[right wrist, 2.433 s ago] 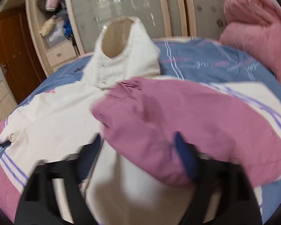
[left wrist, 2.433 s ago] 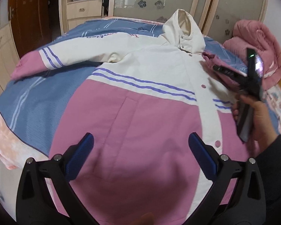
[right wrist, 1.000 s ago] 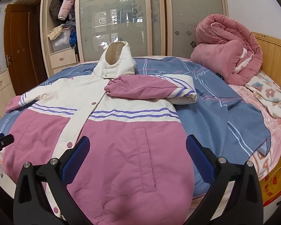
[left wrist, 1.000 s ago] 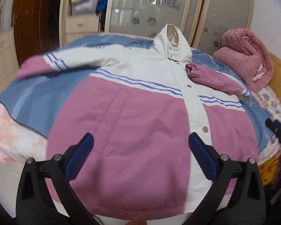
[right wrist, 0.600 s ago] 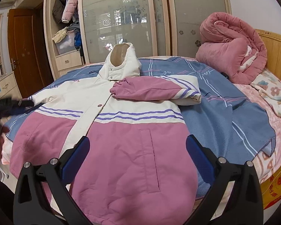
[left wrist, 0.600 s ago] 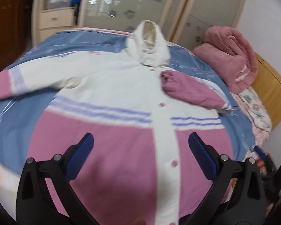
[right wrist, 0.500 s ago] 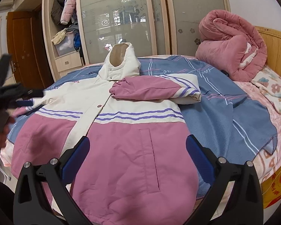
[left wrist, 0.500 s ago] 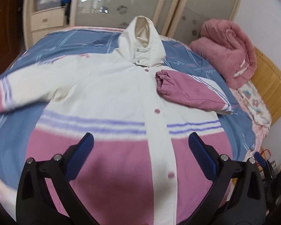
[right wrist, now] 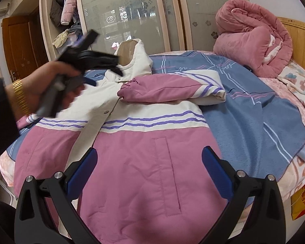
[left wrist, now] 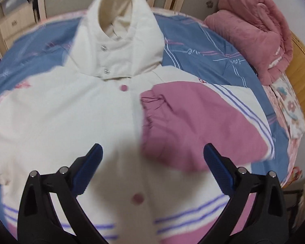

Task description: Fold large clothes

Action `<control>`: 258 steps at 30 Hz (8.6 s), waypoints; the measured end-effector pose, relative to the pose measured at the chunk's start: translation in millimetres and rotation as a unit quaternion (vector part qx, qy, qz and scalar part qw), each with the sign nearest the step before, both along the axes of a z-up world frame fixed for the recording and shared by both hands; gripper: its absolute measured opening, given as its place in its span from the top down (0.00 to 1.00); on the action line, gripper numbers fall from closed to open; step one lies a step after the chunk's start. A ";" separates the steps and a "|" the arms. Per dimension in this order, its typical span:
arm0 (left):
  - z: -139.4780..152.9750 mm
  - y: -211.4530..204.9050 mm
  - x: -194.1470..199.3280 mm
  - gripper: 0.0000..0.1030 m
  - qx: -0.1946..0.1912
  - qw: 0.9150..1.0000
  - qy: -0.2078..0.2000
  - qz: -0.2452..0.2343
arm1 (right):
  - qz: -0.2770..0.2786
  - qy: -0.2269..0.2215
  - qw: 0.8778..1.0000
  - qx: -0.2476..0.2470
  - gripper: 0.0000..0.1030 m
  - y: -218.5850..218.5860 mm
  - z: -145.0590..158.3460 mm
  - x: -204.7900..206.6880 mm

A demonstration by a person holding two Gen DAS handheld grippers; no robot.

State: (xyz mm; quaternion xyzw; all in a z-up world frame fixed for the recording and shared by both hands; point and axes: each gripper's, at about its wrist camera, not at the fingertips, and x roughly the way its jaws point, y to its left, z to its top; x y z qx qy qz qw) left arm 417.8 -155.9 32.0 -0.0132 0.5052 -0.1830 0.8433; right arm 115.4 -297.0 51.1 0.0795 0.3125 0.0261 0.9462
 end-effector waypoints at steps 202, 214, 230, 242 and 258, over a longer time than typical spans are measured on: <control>39.3 125.8 -154.7 0.02 0.116 0.925 -0.361 0.015 | 0.091 0.067 0.993 -0.041 0.01 82.4 -40.3 25.0; 2.3 208.3 -322.3 0.02 0.045 0.954 -0.252 0.155 | 0.051 0.043 0.998 -0.022 0.01 41.9 -33.1 7.4; -0.3 176.6 -329.9 0.02 0.076 0.950 -0.271 0.132 | 0.039 -0.020 0.998 -0.055 0.01 41.8 -24.1 -13.5; 4.3 166.8 -330.3 0.02 0.070 0.952 -0.275 0.112 | 0.038 -0.027 0.997 -0.065 0.01 46.2 -27.4 -8.0; 7.6 149.9 -299.5 0.02 0.041 0.951 -0.283 0.117 | 0.079 -0.021 0.996 -0.034 0.01 72.5 68.0 62.9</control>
